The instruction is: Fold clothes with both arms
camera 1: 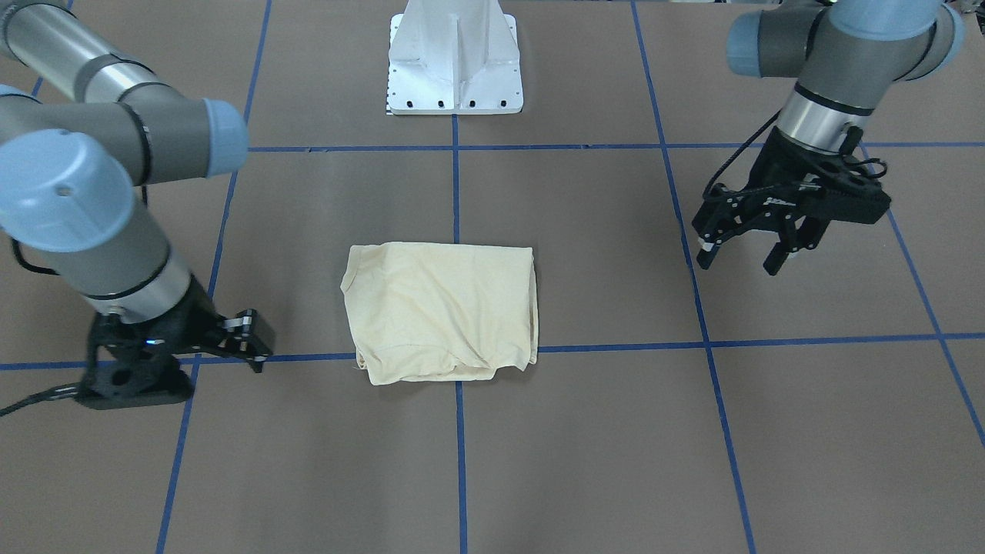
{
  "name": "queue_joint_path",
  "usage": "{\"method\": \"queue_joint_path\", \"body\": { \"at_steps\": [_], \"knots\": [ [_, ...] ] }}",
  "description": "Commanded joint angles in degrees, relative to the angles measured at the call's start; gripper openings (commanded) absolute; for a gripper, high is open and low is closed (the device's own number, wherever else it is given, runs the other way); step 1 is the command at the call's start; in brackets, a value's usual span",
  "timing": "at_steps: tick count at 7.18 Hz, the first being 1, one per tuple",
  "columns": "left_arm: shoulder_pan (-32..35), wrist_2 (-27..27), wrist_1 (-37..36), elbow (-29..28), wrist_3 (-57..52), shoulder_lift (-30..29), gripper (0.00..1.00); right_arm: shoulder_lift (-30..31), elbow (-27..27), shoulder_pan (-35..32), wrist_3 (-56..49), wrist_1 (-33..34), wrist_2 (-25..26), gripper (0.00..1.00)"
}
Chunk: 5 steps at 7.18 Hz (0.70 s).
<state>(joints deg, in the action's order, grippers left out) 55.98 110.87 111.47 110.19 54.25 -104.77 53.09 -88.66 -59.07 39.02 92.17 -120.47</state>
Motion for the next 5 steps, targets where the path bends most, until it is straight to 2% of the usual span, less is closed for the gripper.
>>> {"method": "queue_joint_path", "body": {
  "at_steps": [1, 2, 3, 4, 5],
  "knots": [
    [7.4, 1.4, 0.1, -0.1, -9.7, 4.6, 1.00, 11.6, -5.0, -10.4, -21.7, 1.0, -6.0, 1.00],
    [10.3, 1.5, 0.3, -0.6, -14.5, 6.4, 1.00, 15.4, -4.5, -14.3, -29.6, 1.1, -6.4, 1.00],
    [15.0, 4.1, 0.2, -1.5, -22.7, 7.1, 1.00, 19.2, -4.2, -16.7, -35.5, 0.7, -7.6, 1.00],
    [20.0, 8.3, 0.3, -3.1, -33.7, 8.5, 1.00, 21.9, -4.2, -20.3, -38.7, 0.9, -8.0, 1.00],
    [24.6, 9.5, 0.2, -3.6, -45.2, 9.9, 1.00, 24.3, -4.2, -23.1, -40.8, 0.7, -10.4, 1.00]
  ]
}}
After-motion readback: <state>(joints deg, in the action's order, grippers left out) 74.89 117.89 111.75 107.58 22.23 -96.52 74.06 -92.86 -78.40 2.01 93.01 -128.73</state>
